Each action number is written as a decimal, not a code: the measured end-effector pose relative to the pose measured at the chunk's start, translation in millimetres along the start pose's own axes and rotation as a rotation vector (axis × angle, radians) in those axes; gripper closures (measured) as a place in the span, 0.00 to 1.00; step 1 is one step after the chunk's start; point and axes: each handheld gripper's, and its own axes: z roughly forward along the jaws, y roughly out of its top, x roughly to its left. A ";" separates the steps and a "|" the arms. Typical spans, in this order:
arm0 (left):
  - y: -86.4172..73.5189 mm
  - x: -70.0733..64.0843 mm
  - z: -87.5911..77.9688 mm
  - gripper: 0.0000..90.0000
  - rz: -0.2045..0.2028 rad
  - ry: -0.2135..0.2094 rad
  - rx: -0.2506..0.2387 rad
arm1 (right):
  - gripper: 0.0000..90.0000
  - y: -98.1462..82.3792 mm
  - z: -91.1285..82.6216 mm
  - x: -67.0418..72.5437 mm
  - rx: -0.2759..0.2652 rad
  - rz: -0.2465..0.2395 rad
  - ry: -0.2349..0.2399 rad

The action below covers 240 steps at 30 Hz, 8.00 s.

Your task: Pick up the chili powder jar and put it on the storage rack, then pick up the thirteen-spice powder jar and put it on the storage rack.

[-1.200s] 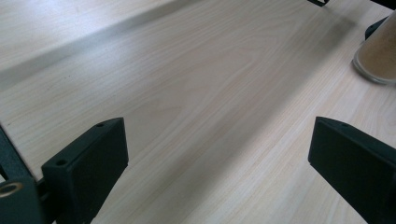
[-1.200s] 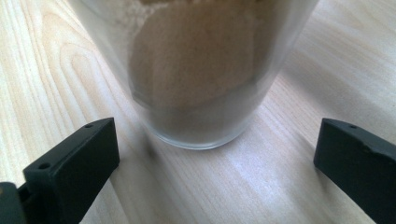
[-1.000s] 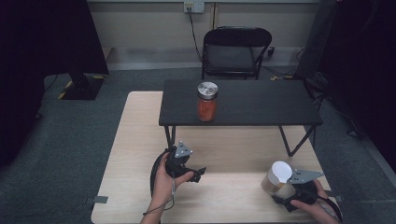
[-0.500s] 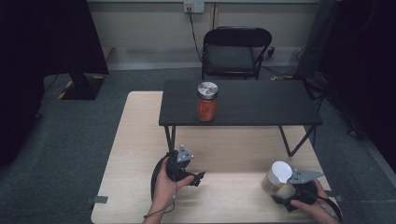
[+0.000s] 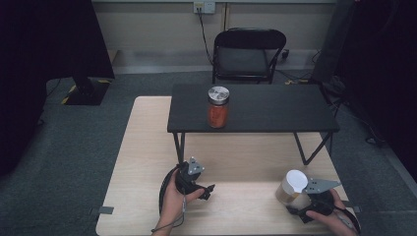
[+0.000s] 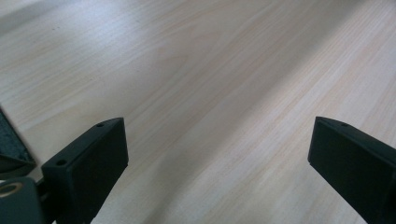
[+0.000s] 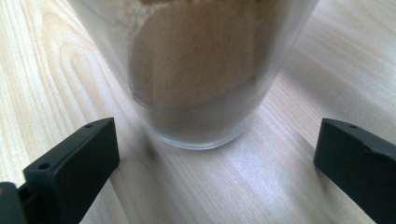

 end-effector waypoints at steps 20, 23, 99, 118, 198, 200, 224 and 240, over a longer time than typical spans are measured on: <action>-7.2 -4.7 4.6 0.05 0.026 0.026 0.039 | 0.00 0.0 0.0 0.0 0.000 0.000 0.000; -8.5 -5.2 5.8 0.05 0.020 0.033 0.043 | 0.00 0.0 0.0 0.0 0.000 -0.001 0.000; -22.2 -1.5 8.3 0.00 0.012 0.025 0.024 | 0.03 7.7 -14.5 -2.0 -0.124 0.047 0.020; -22.2 -1.5 8.3 0.00 0.012 0.025 0.024 | 0.32 3.3 -4.9 -0.3 -0.225 -0.012 0.033; -22.3 -1.5 8.3 0.00 0.012 0.025 0.023 | 0.34 113.3 -83.6 -24.4 -0.226 0.012 0.050; -22.2 -1.5 8.3 0.00 0.012 0.025 0.024 | 0.34 116.9 -85.5 -25.3 -0.227 0.015 0.053; -22.3 -1.5 8.3 0.00 0.012 0.025 0.024 | 0.34 164.0 -103.3 -32.3 -0.227 0.003 0.053; -22.3 -1.5 8.3 0.00 0.012 0.025 0.023 | 0.34 185.5 -111.6 -38.1 -0.246 0.020 0.021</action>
